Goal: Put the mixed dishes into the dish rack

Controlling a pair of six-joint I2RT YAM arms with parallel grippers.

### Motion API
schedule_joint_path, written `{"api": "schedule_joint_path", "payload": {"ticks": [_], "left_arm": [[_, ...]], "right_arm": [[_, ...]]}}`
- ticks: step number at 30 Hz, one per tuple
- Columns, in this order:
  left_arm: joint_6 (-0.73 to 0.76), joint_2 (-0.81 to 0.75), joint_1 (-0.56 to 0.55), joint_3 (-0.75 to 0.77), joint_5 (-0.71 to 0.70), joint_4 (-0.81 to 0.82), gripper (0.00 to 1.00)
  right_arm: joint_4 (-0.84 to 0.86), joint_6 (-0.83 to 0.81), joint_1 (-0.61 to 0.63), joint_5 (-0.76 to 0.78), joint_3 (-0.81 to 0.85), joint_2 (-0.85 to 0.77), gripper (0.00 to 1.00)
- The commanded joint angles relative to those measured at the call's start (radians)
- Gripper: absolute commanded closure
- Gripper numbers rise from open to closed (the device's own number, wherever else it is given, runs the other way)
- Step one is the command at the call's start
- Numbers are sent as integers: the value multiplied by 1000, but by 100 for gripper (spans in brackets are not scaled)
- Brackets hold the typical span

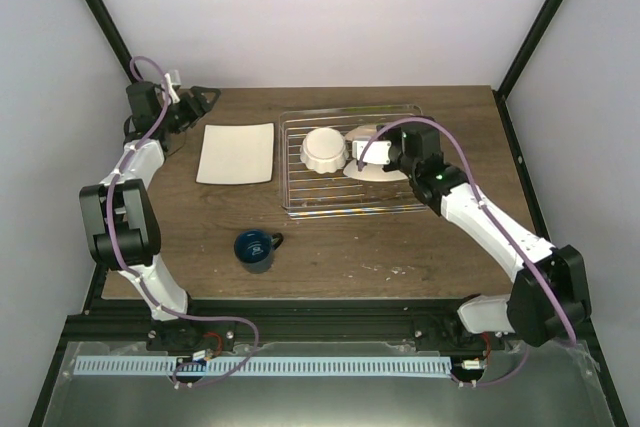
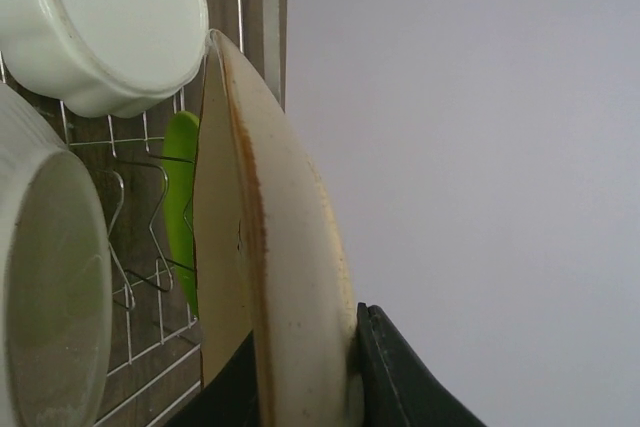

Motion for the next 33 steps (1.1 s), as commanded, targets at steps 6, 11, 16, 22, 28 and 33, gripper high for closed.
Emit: {"api": "schedule_joint_path", "payload": {"ticks": [6,11,16,22,28,33], "left_arm": [[15,21,14,26,18,11,27],[15,25,18,28,23,13,27],[18,26,19,27,25,11,26],[20,24,20,25,26,7,26],[26,19,20,37,23,-8,26],[30,17,21,39,20,-14,26]], "right_arm": [[119,5,-2,2,37,-10,99],[112,22,-2,-5,22,-7,99],[116,37,-2,-18,-9,-2,99],[196,41,-6,-37,-76,20,99],[288,19,-27,-42,-137,56,99],[253,49,-39,-66,-107,75,94]]}}
